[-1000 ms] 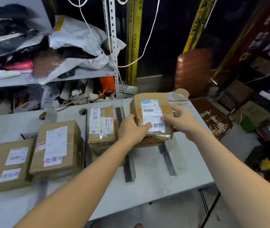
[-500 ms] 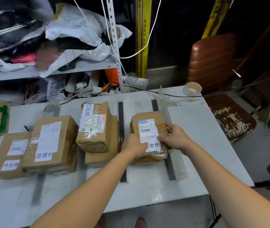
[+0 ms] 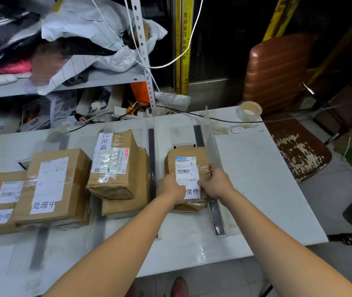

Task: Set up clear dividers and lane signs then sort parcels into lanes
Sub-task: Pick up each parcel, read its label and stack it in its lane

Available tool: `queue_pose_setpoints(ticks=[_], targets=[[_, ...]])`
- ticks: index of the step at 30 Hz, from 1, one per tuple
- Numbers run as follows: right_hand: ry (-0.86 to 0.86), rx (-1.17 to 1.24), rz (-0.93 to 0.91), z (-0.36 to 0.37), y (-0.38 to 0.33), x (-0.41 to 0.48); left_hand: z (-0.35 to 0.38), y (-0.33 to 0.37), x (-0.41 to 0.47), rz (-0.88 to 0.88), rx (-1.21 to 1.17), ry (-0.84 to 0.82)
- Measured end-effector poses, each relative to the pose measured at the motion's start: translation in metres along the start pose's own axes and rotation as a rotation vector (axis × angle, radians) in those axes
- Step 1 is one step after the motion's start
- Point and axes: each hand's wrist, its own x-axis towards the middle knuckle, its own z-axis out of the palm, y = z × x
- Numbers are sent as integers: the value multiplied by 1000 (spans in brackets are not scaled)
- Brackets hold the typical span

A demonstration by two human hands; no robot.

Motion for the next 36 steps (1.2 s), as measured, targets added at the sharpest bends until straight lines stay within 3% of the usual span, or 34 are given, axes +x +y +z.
queue_pose_setpoints(ticks=[9,17,22,28,36], targets=[[94,-114,-204,-27,-48,-15,-69,37,-29,176,-230,79],[141,-221,-542,-26,-157,-36,-197,33,-79,378,-254,324],[104,-350,-776,20,-243,-65,-287,-23,-96,324,88,578],[56,-454,-911,109,-326,-102,-384,-126,-114,184,249,720],[2,-529,-899,249,-419,-151,-513,-278,-132,15,379,731]])
